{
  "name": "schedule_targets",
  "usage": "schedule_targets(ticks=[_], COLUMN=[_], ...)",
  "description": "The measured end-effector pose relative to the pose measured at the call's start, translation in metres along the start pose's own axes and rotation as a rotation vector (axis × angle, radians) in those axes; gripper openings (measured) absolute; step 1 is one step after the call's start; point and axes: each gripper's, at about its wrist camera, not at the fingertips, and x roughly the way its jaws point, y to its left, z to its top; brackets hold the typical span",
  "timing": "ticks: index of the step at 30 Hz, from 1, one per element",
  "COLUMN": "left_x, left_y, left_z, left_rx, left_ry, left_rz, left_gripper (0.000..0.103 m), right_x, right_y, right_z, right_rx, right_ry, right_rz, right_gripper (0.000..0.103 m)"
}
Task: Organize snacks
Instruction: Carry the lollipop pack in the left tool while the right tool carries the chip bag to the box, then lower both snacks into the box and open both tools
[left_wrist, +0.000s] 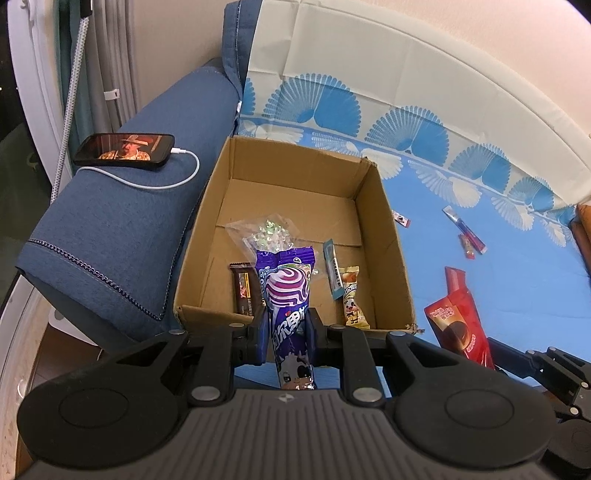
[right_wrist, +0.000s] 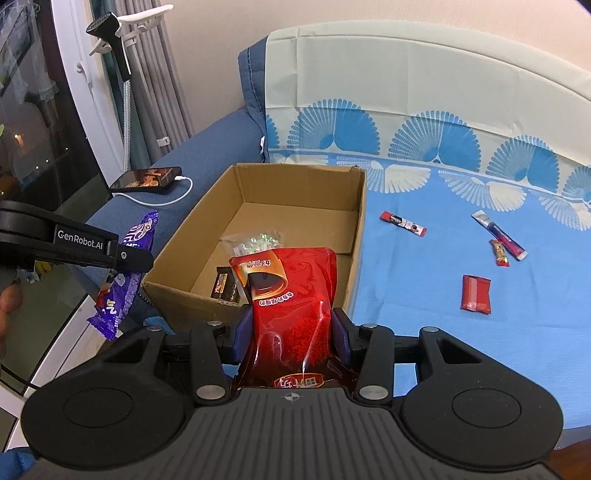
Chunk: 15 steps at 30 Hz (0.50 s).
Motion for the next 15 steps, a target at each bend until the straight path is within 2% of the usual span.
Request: schedule_targets(ticks=[15], left_x=[0.041], left_y=[0.009], left_z=[0.026], left_rx=[-0.011], left_ry=[0.035], left_rz=[0.014], left_gripper=[0.022], right_x=[0.039], right_y=[-0.003], right_z=[0.017], right_rx=[0.012], right_ry=[0.063], right_rz=[0.014], right_gripper=[0.048])
